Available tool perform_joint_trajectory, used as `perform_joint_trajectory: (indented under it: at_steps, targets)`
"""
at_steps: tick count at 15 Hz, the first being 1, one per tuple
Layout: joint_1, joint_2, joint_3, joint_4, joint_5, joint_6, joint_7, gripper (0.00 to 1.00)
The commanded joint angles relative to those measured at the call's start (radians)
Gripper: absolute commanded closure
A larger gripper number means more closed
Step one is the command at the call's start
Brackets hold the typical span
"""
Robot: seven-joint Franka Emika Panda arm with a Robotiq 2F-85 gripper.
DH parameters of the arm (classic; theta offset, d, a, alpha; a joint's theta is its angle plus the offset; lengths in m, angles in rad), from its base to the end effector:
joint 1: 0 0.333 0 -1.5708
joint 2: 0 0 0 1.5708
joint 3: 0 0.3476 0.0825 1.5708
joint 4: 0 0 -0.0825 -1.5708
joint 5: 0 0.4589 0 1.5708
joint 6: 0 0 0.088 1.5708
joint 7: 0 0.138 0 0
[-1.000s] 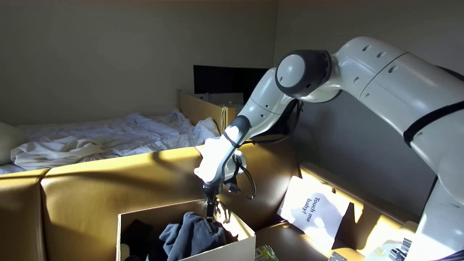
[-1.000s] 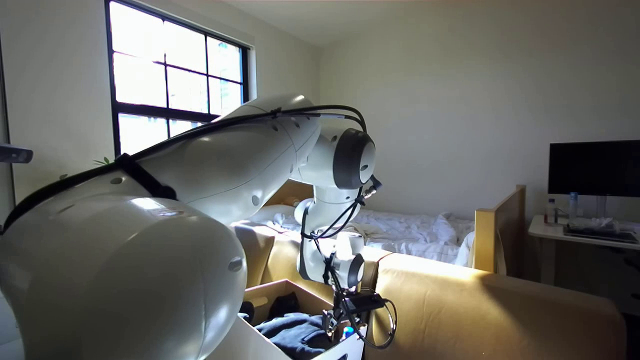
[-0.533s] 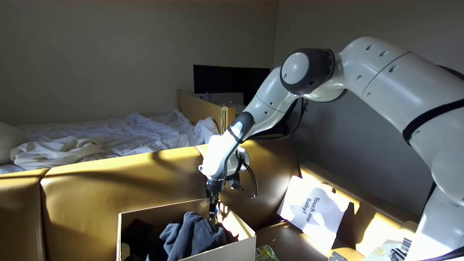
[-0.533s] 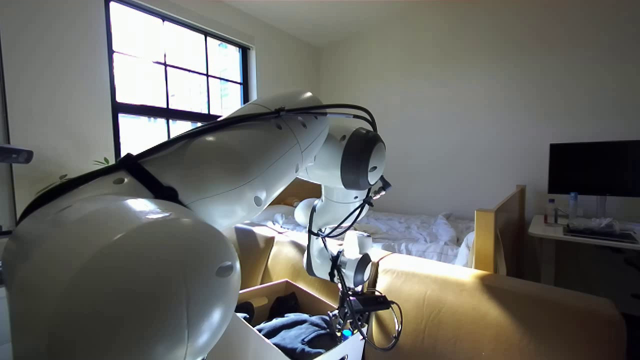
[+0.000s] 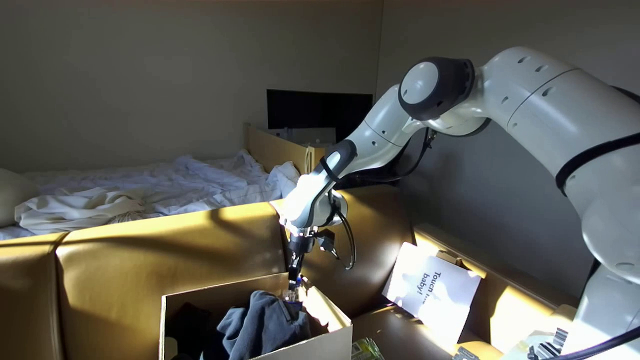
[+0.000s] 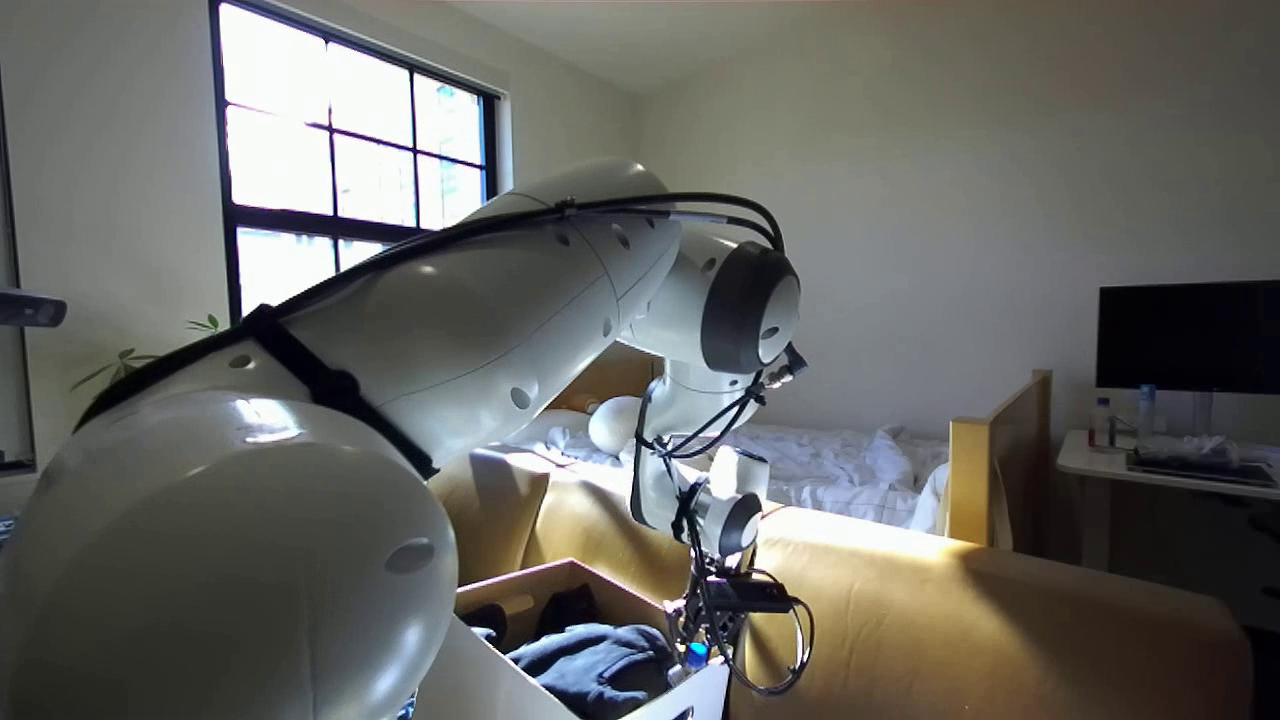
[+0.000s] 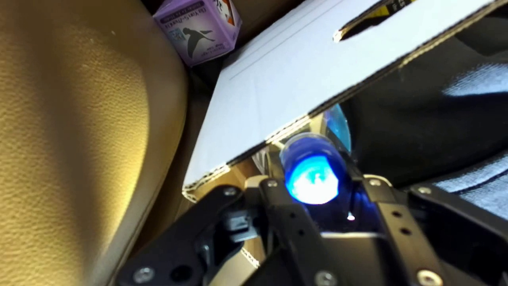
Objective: Remove the bottle from the box and put it on the couch
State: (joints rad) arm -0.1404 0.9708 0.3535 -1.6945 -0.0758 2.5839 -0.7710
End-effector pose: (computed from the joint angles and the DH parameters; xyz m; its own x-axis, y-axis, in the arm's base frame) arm 0.6967 0.1501 -0.0172 0.6199 0.7700 0.1511 0.7819 -0.5900 -0.2013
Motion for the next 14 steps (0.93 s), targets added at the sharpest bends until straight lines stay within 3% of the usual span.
perform_joint_trajectory:
  at_steps: [1,3,5,9,14]
  targets:
    - [-0.142,-0.084,0.139,-0.064,0.113,-0.106,-0.164,0.90]
    - [-0.202,-0.104,0.193,-0.046,0.193,-0.194,-0.269,0.90]
    - [-0.222,-0.156,0.189,-0.029,0.257,-0.315,-0.320,0.90]
    - [-0.187,-0.304,0.081,-0.018,0.307,-0.482,-0.314,0.90]
    - [-0.169,-0.453,-0.043,-0.060,0.358,-0.479,-0.352,0.90]
